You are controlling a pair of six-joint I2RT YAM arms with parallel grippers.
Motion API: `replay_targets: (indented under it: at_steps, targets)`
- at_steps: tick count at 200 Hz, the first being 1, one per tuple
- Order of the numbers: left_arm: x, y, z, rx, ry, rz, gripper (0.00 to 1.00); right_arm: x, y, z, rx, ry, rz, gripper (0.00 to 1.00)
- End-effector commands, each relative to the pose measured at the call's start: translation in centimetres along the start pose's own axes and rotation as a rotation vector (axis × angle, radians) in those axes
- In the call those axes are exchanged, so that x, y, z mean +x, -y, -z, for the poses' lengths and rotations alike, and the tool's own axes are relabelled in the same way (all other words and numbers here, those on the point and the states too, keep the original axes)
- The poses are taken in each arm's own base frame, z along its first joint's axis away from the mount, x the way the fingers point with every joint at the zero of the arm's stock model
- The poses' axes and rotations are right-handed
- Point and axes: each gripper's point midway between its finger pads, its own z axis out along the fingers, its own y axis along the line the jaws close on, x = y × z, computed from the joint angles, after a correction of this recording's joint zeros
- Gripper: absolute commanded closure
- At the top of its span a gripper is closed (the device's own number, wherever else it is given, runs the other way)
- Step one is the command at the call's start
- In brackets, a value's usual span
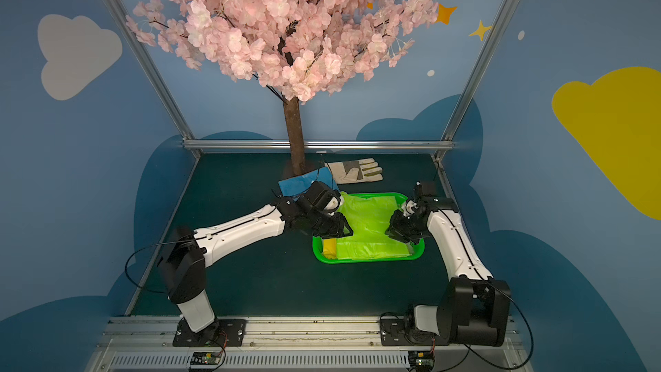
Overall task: Put the folded raincoat in the basket
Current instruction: Place the raincoat in the basket, then adjust the raincoat at the center of the board.
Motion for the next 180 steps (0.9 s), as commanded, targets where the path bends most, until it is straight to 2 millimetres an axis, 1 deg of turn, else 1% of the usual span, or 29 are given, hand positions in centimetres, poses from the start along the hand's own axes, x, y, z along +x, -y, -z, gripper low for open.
replay_targets:
  at_steps: [1,6,10,27,34,46,62,73,89,103,124,156,180]
  targets:
    - [-0.1,-1.5,1.4,-0.046,0.028,0.000,0.59,1.5,3.4,-0.4,0.167,-0.040,-0.012,0.77]
    - [-0.4,-2.1,2.1,-0.061,0.045,0.008,0.59,1.4,4.1,-0.4,0.194,-0.042,-0.033,0.77]
    - [-0.8,-2.7,2.6,-0.072,0.060,0.018,0.58,1.2,4.2,-0.4,0.195,-0.042,-0.043,0.77]
    - [-1.8,-5.9,4.6,-0.102,0.103,0.079,0.53,0.5,3.9,0.0,0.206,-0.026,-0.045,0.75]
    - [-2.0,-7.6,5.3,-0.125,0.120,0.108,0.50,0.1,3.7,0.3,0.207,-0.010,-0.044,0.73]
    - [-2.3,-10.2,6.5,-0.146,0.150,0.148,0.41,-0.5,2.4,1.0,0.159,0.027,-0.028,0.69]
    - [-3.1,-14.1,8.0,-0.189,0.190,0.218,0.35,-0.9,0.4,2.0,0.076,0.076,0.001,0.65]
    - [-3.8,-16.5,8.7,-0.199,0.210,0.263,0.33,-1.0,-0.4,2.7,0.045,0.105,0.018,0.64]
    - [-5.2,-19.7,9.4,-0.212,0.236,0.323,0.33,-0.8,-1.1,3.3,0.021,0.127,0.036,0.63]
    - [-6.5,-21.5,9.1,-0.180,0.240,0.349,0.34,-0.7,-1.5,3.6,0.008,0.134,0.047,0.63]
    - [-8.2,-23.8,7.7,-0.166,0.229,0.379,0.37,-0.4,-1.8,3.8,-0.001,0.132,0.061,0.62]
    - [-9.1,-25.8,5.8,-0.178,0.210,0.393,0.39,-0.3,-1.8,3.9,0.002,0.127,0.074,0.62]
    - [-9.5,-26.7,4.6,-0.167,0.202,0.405,0.42,-0.2,-1.7,3.7,0.004,0.117,0.078,0.62]
